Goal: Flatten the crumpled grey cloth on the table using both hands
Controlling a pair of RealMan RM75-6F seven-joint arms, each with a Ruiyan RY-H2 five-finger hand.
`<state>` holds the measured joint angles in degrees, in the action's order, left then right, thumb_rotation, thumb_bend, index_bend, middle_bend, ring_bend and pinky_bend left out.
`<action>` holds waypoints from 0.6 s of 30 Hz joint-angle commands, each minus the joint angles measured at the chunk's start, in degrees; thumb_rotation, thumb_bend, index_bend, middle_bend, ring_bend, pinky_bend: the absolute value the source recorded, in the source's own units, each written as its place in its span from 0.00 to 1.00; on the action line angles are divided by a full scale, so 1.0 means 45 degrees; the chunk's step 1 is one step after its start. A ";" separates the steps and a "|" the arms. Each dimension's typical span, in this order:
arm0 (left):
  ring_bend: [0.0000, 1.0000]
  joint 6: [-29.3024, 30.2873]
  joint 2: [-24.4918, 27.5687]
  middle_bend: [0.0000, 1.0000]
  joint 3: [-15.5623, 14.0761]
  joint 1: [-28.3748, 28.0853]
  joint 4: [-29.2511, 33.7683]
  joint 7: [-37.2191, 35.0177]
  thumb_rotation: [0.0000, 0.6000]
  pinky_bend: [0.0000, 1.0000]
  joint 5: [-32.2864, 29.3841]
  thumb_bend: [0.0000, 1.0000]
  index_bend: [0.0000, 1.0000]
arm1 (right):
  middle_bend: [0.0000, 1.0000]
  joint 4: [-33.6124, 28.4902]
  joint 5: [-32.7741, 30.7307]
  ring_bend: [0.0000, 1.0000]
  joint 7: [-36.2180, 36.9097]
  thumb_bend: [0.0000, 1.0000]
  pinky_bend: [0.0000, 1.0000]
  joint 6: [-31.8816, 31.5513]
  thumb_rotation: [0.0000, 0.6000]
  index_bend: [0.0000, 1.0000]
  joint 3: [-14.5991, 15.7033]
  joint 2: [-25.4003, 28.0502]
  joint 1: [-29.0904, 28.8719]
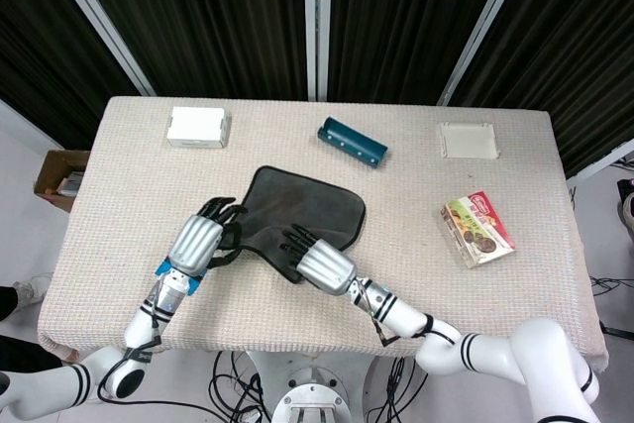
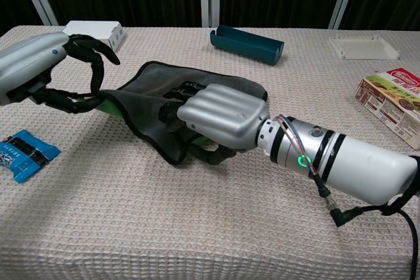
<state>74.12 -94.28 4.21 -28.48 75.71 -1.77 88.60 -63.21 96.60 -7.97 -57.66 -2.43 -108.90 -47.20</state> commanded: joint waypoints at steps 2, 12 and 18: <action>0.15 0.0273 0.0075 0.25 -0.0136 0.0096 0.0003 -0.0072 1.00 0.16 0.0274 0.51 0.65 | 0.18 -0.1506 0.0240 0.00 0.0266 0.48 0.00 -0.0799 1.00 0.58 0.0450 0.1353 0.0522; 0.15 0.0778 0.0387 0.25 -0.1117 0.0613 0.0490 0.0726 1.00 0.16 0.1140 0.51 0.65 | 0.18 -0.4664 0.0521 0.00 0.0395 0.48 0.00 -0.1374 1.00 0.59 0.1492 0.4686 0.1348; 0.15 0.0824 0.0636 0.25 -0.1635 0.0934 0.1032 0.1258 1.00 0.16 0.1427 0.51 0.65 | 0.18 -0.5521 0.0850 0.00 0.0398 0.48 0.00 -0.1001 1.00 0.59 0.2004 0.5733 0.1357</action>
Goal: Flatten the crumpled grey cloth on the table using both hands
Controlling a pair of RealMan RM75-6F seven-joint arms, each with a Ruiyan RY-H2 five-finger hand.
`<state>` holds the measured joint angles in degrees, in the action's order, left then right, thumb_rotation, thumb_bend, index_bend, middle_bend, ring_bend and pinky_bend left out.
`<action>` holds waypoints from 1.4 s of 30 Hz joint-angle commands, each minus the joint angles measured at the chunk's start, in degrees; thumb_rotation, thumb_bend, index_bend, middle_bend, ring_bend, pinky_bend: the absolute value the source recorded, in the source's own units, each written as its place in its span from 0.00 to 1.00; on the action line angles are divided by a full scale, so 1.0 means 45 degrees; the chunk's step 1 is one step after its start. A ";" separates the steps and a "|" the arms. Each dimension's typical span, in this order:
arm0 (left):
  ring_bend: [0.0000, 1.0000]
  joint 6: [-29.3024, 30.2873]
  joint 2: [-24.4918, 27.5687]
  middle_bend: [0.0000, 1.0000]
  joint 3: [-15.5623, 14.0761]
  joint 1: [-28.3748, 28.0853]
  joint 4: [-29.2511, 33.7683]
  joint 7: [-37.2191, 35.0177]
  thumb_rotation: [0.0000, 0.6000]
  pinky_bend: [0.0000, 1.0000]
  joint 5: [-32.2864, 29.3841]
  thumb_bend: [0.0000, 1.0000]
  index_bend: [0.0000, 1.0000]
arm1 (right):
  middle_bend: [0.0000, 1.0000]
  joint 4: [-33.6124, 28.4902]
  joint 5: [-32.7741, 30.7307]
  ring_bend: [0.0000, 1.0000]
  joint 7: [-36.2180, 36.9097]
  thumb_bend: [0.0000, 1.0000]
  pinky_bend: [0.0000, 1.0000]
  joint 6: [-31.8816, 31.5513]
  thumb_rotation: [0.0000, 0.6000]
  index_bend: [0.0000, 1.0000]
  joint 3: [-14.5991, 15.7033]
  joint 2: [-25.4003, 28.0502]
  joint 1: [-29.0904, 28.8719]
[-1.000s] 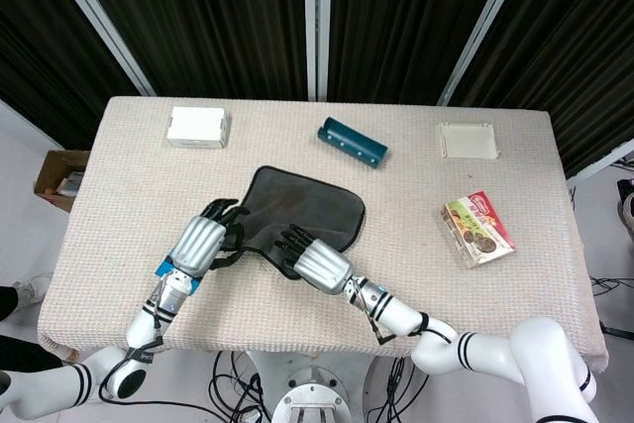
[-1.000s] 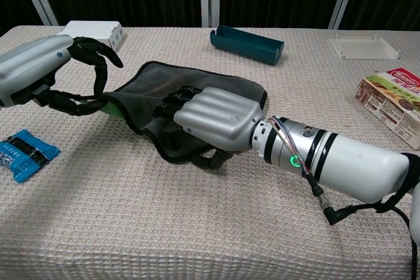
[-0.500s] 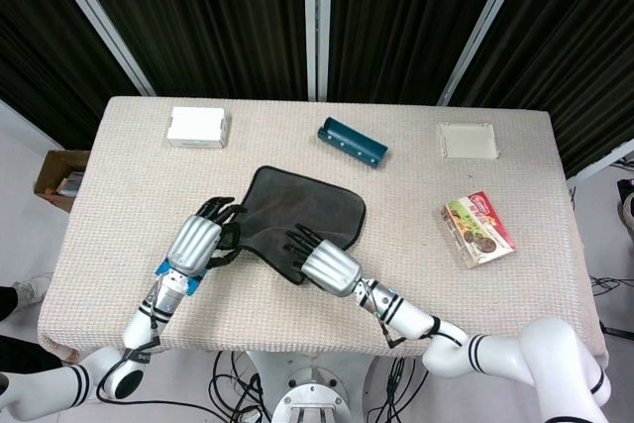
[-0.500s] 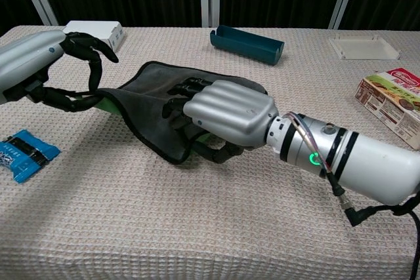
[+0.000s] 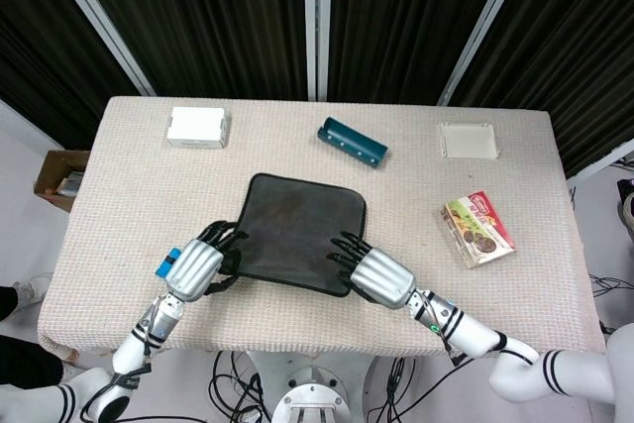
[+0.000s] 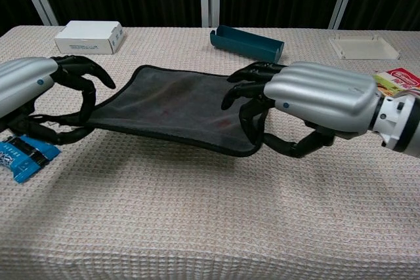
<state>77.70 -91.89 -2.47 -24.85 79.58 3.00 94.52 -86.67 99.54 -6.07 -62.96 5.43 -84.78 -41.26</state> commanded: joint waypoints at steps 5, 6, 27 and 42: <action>0.15 -0.0111 0.0141 0.25 -0.0450 0.0335 0.0390 0.0409 1.00 0.16 0.0151 0.51 0.65 | 0.19 -0.0596 0.0265 0.00 -0.0245 0.48 0.00 0.0558 1.00 0.59 0.0479 0.0824 0.0039; 0.15 -0.0181 0.0118 0.25 -0.0527 0.0384 0.0407 0.0469 1.00 0.16 0.0144 0.51 0.65 | 0.19 -0.0631 0.0264 0.00 -0.0310 0.48 0.00 0.0608 1.00 0.59 0.0502 0.0863 0.0064; 0.15 -0.1278 -0.0534 0.21 -0.0898 0.1006 0.0470 0.1771 1.00 0.16 -0.0591 0.48 0.39 | 0.13 -0.0011 0.0030 0.00 -0.2517 0.19 0.00 0.1490 1.00 0.41 0.0970 -0.0145 0.0905; 0.12 -0.0530 0.0567 0.14 -0.0817 0.1594 0.2487 0.2759 1.00 0.17 -0.0606 0.20 0.19 | 0.07 -0.1303 0.0179 0.00 -0.2543 0.00 0.00 -0.0828 1.00 0.14 0.0718 0.1072 0.2157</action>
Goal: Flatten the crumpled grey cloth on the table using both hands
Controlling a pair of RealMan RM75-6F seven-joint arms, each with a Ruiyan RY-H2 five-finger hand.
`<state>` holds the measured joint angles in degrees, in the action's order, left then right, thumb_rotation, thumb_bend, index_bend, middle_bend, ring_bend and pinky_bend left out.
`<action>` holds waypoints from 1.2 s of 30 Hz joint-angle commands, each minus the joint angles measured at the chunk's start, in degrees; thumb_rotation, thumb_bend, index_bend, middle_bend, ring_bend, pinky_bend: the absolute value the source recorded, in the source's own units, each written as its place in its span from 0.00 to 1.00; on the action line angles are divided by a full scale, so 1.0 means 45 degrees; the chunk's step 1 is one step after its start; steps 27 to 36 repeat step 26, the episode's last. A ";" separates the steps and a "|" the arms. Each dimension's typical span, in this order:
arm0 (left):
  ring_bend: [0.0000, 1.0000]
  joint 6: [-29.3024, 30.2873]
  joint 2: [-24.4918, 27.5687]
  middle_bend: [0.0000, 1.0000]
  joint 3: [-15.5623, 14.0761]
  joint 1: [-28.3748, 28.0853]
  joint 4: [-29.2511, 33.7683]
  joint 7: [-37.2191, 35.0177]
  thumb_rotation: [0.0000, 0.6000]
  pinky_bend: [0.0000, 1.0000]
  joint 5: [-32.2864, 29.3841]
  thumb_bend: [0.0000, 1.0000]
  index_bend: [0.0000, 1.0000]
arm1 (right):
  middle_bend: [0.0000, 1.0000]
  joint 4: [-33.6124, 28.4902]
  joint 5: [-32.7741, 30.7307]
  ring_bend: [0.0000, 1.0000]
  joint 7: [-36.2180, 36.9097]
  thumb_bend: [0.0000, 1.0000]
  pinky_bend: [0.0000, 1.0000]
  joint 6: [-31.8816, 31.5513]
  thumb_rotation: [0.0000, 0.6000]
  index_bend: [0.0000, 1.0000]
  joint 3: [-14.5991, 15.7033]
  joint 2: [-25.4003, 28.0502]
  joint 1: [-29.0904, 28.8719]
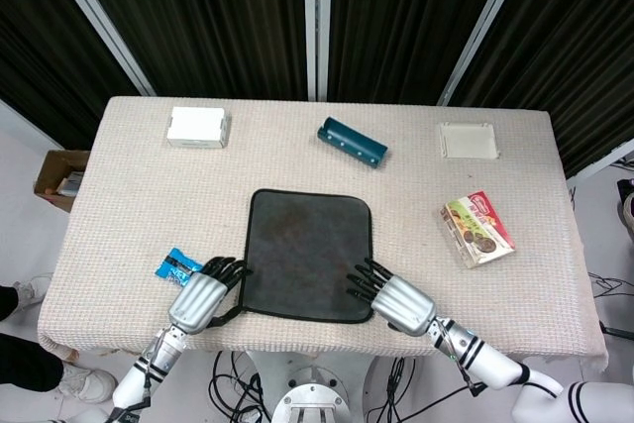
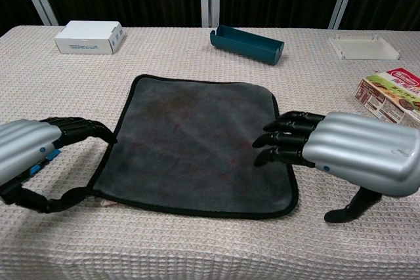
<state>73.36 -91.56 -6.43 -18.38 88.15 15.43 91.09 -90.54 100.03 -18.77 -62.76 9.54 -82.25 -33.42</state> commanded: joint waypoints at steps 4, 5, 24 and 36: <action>0.12 0.1532 0.1478 0.14 0.0722 0.0437 0.1390 -0.0277 1.00 0.17 0.0059 0.17 0.19 | 0.11 -0.0650 -0.0350 0.00 0.0681 0.07 0.00 -0.2458 1.00 0.13 -0.0754 0.1129 0.1177; 0.12 0.1819 0.1838 0.14 0.1043 0.0510 0.1474 -0.0348 1.00 0.17 -0.0153 0.17 0.19 | 0.12 -0.0703 -0.0644 0.00 0.0894 0.12 0.00 -0.2900 1.00 0.14 -0.0952 0.1328 0.1447; 0.12 0.3828 0.4745 0.15 0.1126 0.2596 0.0365 -0.2773 1.00 0.16 -0.0706 0.17 0.24 | 0.16 0.0019 -0.1502 0.00 0.5934 0.25 0.00 -0.5975 1.00 0.19 -0.0726 0.3788 0.4780; 0.12 0.4121 0.4747 0.15 0.0871 0.2900 0.0581 -0.2892 1.00 0.16 -0.0422 0.17 0.24 | 0.16 0.0094 -0.1381 0.00 0.6109 0.25 0.00 -0.6210 1.00 0.19 -0.0600 0.3823 0.5096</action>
